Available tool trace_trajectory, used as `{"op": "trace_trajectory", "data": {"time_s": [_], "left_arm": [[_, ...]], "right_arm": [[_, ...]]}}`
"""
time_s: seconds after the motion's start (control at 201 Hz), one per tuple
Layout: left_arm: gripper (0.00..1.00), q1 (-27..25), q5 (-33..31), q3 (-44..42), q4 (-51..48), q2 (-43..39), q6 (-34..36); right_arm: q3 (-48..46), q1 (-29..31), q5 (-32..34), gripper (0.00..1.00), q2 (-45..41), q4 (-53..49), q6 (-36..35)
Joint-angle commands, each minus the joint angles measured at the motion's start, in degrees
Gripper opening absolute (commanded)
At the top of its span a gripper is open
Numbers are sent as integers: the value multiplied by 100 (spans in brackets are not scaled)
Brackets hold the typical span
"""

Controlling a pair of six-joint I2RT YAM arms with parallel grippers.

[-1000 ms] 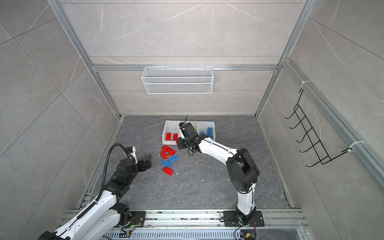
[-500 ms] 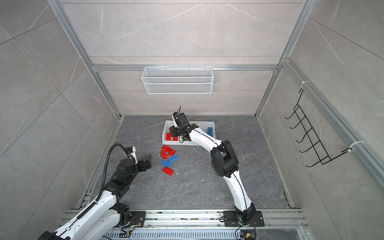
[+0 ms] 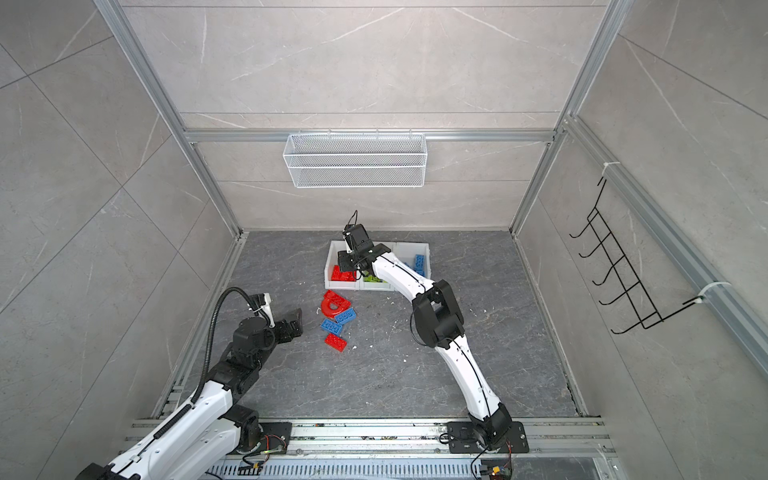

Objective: Sort the legos into containers by color
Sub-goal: 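Carry the red brick into the red compartment and open the right gripper, then return the open right gripper to the pile over another red brick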

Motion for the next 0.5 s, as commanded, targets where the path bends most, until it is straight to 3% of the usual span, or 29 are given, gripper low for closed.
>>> {"op": "trace_trajectory", "data": {"time_s": [0.0,0.289,0.493], "left_arm": [[100,16,-59,-14,126,-78,27],[100,17,-76,-125,229,-256,-4],[100,17,-202,-105,151,-338,9]], "right_arm": [[-467,31,-112,53,-793,-178,-241],[-4165,626,-636,61,-3485,769,-1252],[-5438,1351,-616,61,-4342,652,-1701]]}}
